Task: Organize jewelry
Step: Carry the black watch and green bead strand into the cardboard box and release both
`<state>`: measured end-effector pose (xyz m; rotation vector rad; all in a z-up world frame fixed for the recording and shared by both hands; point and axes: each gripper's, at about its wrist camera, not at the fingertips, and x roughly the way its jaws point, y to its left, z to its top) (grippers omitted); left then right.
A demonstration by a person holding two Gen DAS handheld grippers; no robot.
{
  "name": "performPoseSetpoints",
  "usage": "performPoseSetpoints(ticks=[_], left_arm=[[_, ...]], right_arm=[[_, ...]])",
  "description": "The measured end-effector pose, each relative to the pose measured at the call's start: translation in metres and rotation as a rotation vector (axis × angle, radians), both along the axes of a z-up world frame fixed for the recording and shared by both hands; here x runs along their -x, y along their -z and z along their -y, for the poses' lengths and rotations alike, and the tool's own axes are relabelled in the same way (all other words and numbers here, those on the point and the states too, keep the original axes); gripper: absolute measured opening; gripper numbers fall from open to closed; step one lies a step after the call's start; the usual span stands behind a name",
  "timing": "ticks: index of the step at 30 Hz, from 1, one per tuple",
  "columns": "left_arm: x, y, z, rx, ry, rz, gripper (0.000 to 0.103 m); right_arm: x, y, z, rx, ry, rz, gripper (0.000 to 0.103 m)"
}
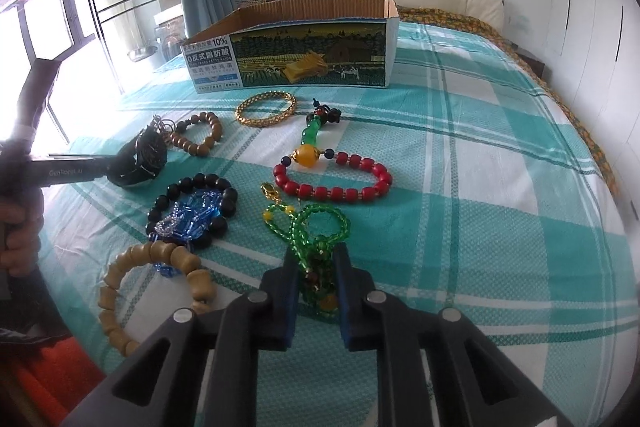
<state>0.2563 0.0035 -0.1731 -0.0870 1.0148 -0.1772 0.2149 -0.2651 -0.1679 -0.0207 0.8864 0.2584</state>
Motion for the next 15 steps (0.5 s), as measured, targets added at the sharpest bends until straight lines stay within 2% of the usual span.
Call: performPoseSetpoints(ticks=[5, 12, 15], left_arm=[[0.012, -0.016, -0.012, 0.077, 0.0, 0.01, 0.011], [0.014, -0.06, -0.028, 0.13, 0.018, 0.058, 0.011], [0.007, -0.082, -0.035, 0.122, 0.023, 0.087, 0.011]], right_arm=[[0.007, -0.029, 0.013, -0.062, 0.019, 0.029, 0.016], [0.007, -0.065, 0.012, -0.094, 0.009, 0.058, 0.016], [0.006, -0.08, 0.008, -0.093, -0.008, 0.083, 0.016]])
